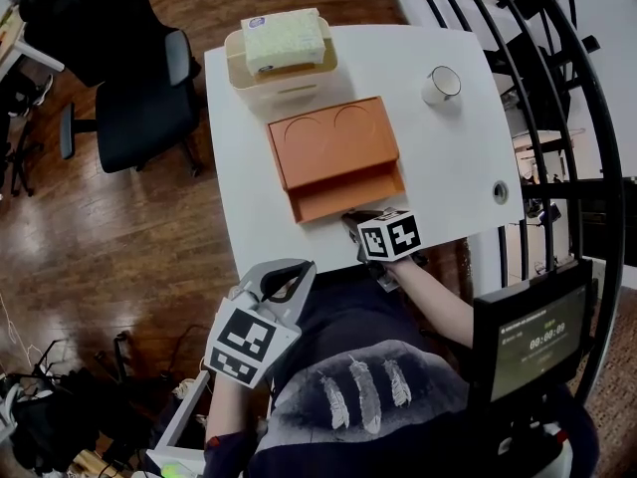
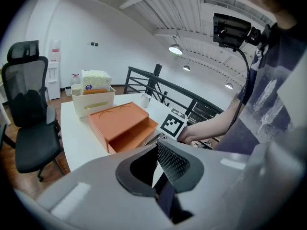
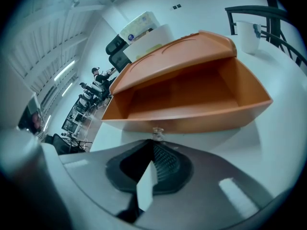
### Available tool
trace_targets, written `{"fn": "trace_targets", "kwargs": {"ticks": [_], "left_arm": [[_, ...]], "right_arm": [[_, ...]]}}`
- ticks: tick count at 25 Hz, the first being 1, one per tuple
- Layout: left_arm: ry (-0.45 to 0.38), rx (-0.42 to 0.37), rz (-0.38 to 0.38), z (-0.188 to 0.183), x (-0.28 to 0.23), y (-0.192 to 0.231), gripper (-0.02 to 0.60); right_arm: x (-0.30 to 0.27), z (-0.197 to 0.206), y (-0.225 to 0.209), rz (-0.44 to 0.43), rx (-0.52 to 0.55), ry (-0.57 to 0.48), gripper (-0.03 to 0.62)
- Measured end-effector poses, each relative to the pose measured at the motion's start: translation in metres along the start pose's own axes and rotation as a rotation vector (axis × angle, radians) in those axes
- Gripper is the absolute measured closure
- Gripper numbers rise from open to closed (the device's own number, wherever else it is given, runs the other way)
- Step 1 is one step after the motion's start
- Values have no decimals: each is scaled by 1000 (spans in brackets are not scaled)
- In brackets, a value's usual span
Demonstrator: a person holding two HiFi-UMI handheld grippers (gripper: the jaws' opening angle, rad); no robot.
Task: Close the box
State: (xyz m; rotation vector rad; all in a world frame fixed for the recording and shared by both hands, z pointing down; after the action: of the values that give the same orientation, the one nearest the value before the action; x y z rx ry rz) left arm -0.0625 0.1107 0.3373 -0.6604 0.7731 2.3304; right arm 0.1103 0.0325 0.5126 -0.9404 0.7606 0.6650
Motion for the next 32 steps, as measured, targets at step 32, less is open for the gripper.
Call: {"fn": "trace_targets", "kwargs": {"ticks": [32], "left_arm": [[1,17,-6,-2,-1,4,578]], "right_arm": [[-6,-17,-3,-1,38,-4,592]]}}
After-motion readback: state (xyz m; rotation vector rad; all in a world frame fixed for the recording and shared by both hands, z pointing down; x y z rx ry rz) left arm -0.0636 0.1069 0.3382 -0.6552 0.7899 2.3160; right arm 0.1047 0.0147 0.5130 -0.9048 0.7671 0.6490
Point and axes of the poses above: the fingertips, and each gripper's own axes: x backward along the fingers, y to its left, z out of its underside, the point moved 8 cm from there along x, backward along the fingers, and after that the axes turned 1 degree about x, right-handed, at the moved point
